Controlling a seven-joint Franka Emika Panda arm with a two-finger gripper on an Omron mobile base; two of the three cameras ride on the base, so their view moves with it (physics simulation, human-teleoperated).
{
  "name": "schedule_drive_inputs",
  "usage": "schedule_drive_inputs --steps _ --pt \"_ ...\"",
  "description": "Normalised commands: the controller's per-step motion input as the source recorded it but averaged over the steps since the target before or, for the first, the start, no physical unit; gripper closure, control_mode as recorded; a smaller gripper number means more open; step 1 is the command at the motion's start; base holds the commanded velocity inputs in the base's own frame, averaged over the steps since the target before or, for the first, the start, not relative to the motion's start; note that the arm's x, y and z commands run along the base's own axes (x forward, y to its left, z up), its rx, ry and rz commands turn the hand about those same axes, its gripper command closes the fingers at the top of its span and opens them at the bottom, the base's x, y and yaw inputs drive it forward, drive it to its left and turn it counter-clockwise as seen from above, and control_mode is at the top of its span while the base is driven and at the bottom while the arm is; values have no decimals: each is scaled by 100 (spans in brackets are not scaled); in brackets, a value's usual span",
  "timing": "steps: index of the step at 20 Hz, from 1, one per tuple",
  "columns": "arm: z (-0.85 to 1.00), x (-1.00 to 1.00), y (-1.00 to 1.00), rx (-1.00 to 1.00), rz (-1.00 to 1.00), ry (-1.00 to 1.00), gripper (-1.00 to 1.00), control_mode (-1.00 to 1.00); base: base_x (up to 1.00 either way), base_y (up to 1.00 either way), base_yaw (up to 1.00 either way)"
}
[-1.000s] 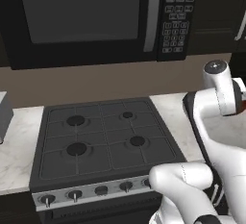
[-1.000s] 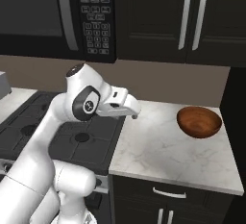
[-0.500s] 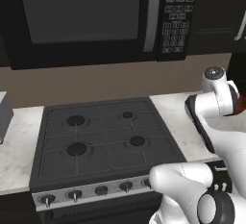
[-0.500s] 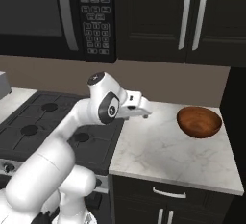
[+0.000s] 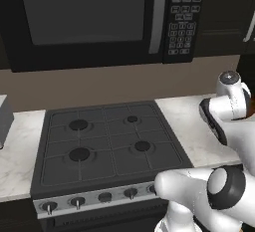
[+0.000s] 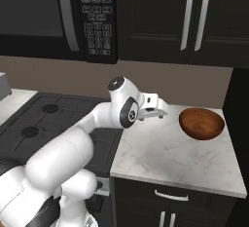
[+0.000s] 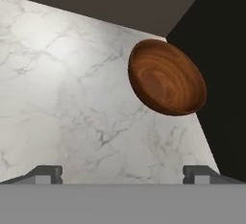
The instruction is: Pick the cup and bowl from the counter and place them on the counter next to the sink.
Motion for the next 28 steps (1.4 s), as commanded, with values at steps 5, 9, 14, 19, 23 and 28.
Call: schedule_drive_inputs --steps 5,9,14,19,23,28 --pt "0 35 -40 0 5 0 -100 -100 0 0 0" --pt "-8 41 -34 1 7 0 -100 -100 0 0 0" --pt "-13 37 -32 1 7 0 -100 -100 0 0 0" --pt "-3 23 -28 3 7 0 -100 -100 0 0 0" --pt "0 22 -29 0 5 0 -100 -100 0 0 0" --pt "-7 20 -23 0 4 0 -100 -100 0 0 0"
